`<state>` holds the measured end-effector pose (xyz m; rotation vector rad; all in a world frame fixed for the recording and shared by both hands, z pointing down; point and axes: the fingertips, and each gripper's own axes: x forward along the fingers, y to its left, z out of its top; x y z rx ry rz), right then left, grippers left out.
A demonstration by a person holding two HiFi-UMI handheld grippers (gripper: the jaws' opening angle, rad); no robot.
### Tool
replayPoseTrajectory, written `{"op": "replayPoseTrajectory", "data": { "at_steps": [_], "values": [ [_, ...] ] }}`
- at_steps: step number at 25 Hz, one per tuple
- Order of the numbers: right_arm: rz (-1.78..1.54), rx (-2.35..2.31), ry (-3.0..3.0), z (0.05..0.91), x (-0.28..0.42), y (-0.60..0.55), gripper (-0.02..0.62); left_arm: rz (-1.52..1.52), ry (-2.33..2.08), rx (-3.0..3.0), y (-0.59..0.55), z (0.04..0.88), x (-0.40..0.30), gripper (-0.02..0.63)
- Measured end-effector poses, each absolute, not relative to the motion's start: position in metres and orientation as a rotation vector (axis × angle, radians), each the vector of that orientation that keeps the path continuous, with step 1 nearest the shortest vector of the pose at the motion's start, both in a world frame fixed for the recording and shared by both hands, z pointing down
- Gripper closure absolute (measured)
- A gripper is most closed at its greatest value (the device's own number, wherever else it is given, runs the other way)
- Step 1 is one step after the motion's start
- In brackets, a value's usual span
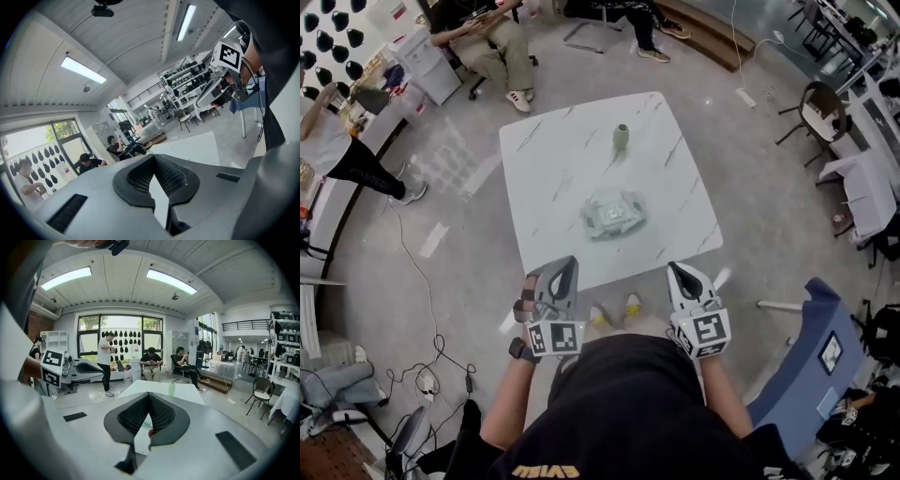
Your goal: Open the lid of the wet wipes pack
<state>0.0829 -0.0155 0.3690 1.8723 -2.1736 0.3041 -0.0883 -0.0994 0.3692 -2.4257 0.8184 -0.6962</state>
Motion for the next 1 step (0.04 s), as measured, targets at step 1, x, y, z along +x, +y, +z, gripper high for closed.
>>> {"op": "replayPoseTrajectory", "data": {
  "at_steps": [1],
  "values": [
    [0.314, 1.874, -2.173, 0.3705, 0.0798, -0.0157, 0.595, -0.7, 0.805, -2.422, -0.1006, 0.3706, -0.0907, 0.588]
  ]
}}
